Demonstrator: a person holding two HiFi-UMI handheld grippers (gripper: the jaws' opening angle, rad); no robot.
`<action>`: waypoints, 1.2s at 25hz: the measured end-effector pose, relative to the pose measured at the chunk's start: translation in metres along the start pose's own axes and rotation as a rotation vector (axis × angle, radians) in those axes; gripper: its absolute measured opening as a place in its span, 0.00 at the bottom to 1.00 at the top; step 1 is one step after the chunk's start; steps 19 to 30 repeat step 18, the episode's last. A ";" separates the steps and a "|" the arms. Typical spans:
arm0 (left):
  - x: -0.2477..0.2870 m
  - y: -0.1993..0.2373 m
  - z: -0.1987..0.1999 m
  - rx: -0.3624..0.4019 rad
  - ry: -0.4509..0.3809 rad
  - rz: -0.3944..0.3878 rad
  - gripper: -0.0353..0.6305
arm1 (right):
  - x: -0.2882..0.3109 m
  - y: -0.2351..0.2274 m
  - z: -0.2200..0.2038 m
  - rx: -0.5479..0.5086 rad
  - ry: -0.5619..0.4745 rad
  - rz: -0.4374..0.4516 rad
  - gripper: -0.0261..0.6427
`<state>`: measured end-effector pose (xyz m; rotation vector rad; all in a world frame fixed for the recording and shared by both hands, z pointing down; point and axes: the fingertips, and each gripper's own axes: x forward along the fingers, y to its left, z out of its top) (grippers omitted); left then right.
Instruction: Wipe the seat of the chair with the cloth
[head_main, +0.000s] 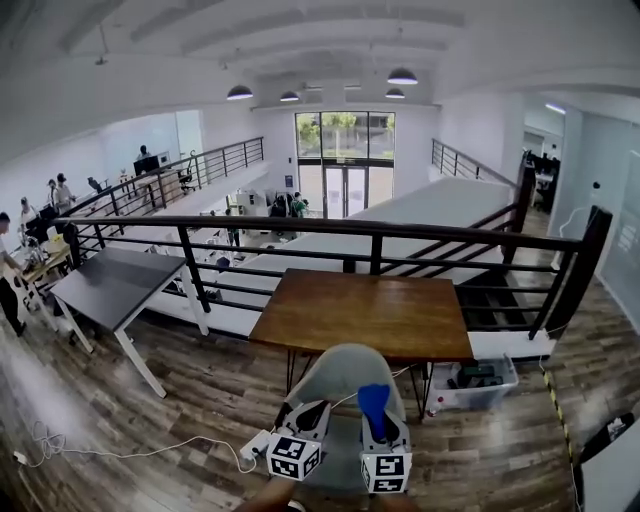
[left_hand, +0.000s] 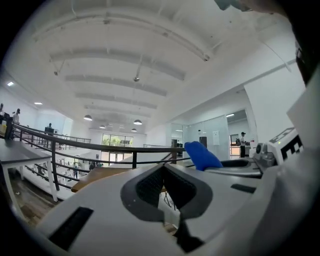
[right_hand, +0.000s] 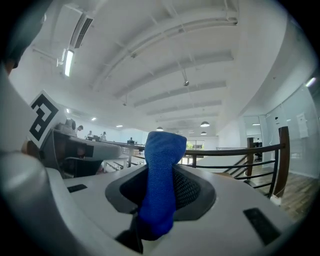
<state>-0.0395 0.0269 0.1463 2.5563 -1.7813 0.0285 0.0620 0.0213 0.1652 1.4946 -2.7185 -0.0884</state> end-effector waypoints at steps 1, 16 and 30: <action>0.001 -0.001 -0.001 0.007 0.002 0.001 0.06 | 0.001 -0.001 0.000 -0.002 -0.001 -0.001 0.23; -0.002 -0.006 -0.017 0.060 0.039 0.009 0.06 | 0.001 -0.028 -0.007 -0.061 -0.003 -0.051 0.23; -0.001 -0.006 -0.015 0.068 0.033 0.005 0.06 | 0.001 -0.028 -0.005 -0.050 -0.019 -0.053 0.23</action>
